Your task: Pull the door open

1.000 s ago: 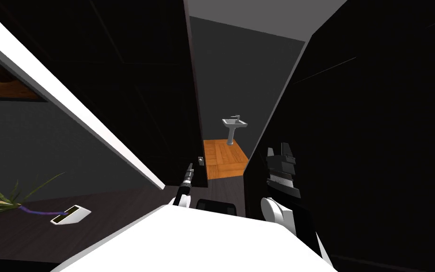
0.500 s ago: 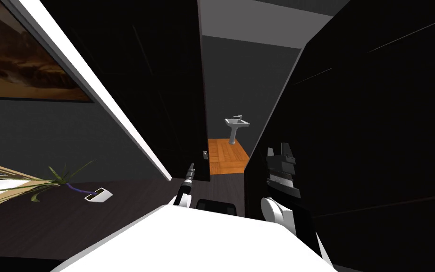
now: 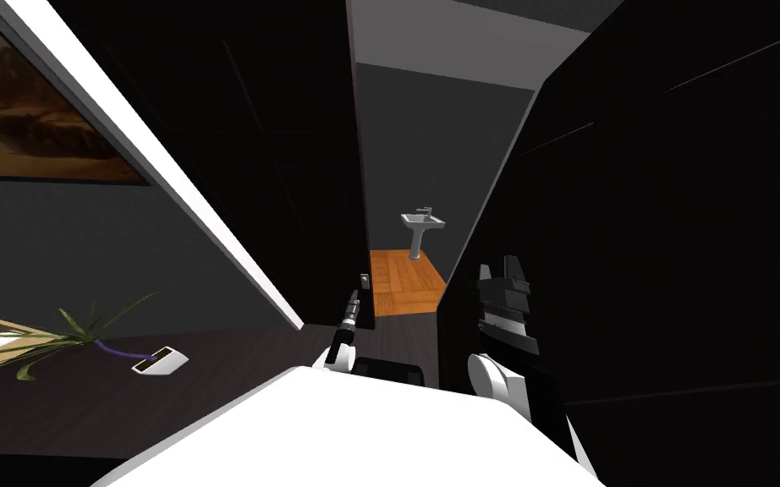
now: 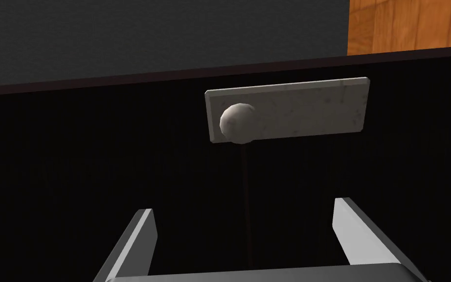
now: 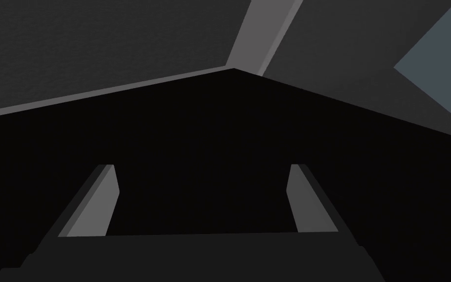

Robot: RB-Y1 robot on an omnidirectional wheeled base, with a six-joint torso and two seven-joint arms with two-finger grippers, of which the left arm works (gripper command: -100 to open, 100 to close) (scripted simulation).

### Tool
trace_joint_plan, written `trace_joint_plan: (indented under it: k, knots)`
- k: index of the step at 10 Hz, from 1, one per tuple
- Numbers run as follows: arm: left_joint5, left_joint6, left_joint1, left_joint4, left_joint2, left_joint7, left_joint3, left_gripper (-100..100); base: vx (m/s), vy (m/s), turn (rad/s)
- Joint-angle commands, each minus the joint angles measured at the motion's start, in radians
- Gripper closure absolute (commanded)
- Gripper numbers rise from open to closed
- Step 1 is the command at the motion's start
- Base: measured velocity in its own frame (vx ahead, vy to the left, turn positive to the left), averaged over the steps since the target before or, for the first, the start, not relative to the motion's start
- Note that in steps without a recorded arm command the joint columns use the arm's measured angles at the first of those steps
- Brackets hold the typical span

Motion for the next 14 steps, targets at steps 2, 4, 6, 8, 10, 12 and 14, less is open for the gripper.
trace_joint_plan:
  k: [2,4,6,8,10,12,14]
  knots:
    - [0.003,-0.026,-0.012,-0.007,-0.006,0.017,0.007,-100,0.064,0.016,-0.113]
    - [0.008,-0.040,-0.056,0.004,-0.004,0.022,0.038,-100,0.037,0.073,-0.173]
    - [0.010,-0.033,-0.061,0.012,-0.002,0.017,0.042,-100,0.029,0.018,0.009]
    - [0.019,-0.006,-0.074,0.042,0.006,0.000,0.053,-100,0.168,-0.024,0.015]
    - [0.025,0.009,-0.079,0.058,0.012,-0.008,0.058,-100,0.186,-0.013,0.008]
    - [0.024,0.001,-0.084,0.062,0.010,-0.006,0.058,100,0.034,-0.003,0.005]
    - [0.024,0.001,-0.084,0.062,0.010,-0.006,0.058,100,-0.025,0.002,-0.013]
